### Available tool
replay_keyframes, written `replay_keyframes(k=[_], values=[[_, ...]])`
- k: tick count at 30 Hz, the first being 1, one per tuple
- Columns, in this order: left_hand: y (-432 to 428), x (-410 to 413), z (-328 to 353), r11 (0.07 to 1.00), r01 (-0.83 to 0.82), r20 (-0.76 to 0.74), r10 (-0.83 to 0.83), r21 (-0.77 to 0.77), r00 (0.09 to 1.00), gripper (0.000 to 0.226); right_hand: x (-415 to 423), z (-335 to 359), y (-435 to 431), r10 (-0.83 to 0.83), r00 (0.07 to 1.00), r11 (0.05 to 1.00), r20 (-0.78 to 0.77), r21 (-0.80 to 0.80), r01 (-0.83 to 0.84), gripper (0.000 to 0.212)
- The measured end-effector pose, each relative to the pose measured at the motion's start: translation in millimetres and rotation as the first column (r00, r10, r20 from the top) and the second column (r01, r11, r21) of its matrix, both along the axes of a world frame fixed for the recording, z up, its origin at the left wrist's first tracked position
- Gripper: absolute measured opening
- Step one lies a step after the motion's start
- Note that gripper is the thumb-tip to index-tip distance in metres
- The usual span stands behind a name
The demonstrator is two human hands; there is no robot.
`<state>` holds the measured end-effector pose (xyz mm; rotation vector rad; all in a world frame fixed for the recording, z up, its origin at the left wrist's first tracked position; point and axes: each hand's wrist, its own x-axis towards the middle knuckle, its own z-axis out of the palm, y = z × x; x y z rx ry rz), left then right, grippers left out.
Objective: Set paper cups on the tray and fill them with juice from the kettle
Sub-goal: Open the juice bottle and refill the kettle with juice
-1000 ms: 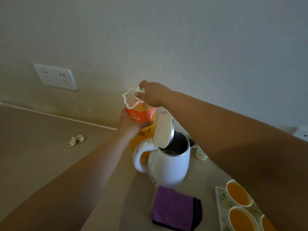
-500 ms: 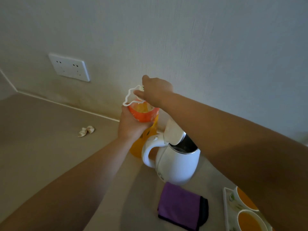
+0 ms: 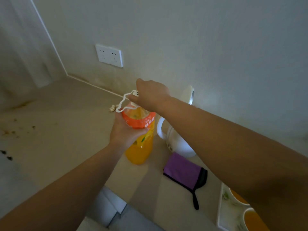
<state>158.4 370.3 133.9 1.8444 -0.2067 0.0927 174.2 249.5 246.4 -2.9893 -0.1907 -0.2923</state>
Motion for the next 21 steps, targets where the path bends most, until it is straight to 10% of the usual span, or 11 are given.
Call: replay_keyframes(k=[13, 21], values=[[-8, -87, -4, 0.998, 0.060, -0.053, -0.061, -0.014, 0.997, 0.071, -76, 8, 7, -0.118, 0.991, 0.916, 0.059, -0.378, 0.131, 0.067], [5, -83, -8, 0.990, 0.128, -0.036, -0.126, 0.059, 0.991, 0.087, -69, -5, -5, -0.023, 0.998, 0.970, 0.065, -0.242, 0.038, 0.056]])
